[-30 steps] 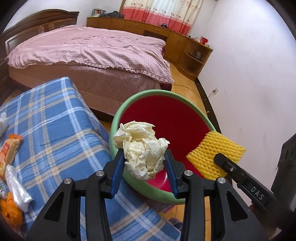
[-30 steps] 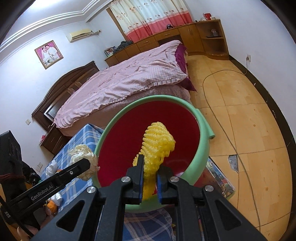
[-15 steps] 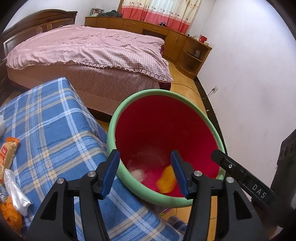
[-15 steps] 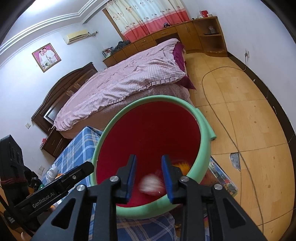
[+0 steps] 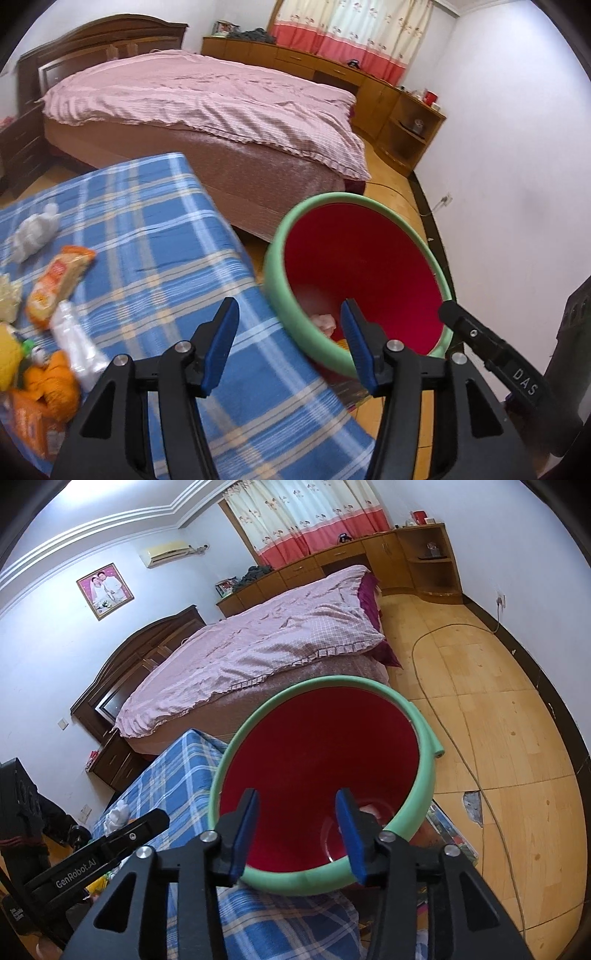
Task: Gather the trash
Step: 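Move both open tools back over the trash pile on the bed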
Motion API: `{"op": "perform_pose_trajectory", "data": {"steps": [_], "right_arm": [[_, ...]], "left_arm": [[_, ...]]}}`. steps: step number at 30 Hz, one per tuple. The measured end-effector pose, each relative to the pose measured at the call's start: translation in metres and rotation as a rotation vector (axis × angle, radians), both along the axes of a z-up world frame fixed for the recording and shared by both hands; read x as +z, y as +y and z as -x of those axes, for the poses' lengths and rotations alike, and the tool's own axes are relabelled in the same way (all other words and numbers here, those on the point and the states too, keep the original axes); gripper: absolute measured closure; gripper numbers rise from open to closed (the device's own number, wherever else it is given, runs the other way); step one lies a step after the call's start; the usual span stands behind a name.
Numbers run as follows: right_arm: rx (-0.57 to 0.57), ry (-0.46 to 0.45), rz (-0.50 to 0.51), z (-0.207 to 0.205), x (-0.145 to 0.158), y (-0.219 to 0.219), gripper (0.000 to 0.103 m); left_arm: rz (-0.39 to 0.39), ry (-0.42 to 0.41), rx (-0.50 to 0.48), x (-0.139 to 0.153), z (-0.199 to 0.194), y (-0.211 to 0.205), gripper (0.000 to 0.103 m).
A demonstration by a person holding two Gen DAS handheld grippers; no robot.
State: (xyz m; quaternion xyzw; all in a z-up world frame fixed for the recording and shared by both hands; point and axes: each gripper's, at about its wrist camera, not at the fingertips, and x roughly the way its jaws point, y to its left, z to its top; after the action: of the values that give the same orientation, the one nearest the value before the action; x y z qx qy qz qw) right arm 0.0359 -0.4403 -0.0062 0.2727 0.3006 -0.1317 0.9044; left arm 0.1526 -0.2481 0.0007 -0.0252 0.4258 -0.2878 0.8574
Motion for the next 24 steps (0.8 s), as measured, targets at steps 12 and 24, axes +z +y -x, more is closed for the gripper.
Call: {"op": "perform_pose_trajectory", "data": {"steps": [12, 24], "right_arm": [[0.07, -0.022, -0.003, 0.001, 0.012, 0.038, 0.039], [0.168, -0.018, -0.002, -0.005, 0.016, 0.087, 0.033]], "left_arm": [[0.0, -0.035, 0.14, 0.018, 0.015, 0.07, 0.046], [-0.08, -0.082, 0.293, 0.03, 0.02, 0.14, 0.046]]}}
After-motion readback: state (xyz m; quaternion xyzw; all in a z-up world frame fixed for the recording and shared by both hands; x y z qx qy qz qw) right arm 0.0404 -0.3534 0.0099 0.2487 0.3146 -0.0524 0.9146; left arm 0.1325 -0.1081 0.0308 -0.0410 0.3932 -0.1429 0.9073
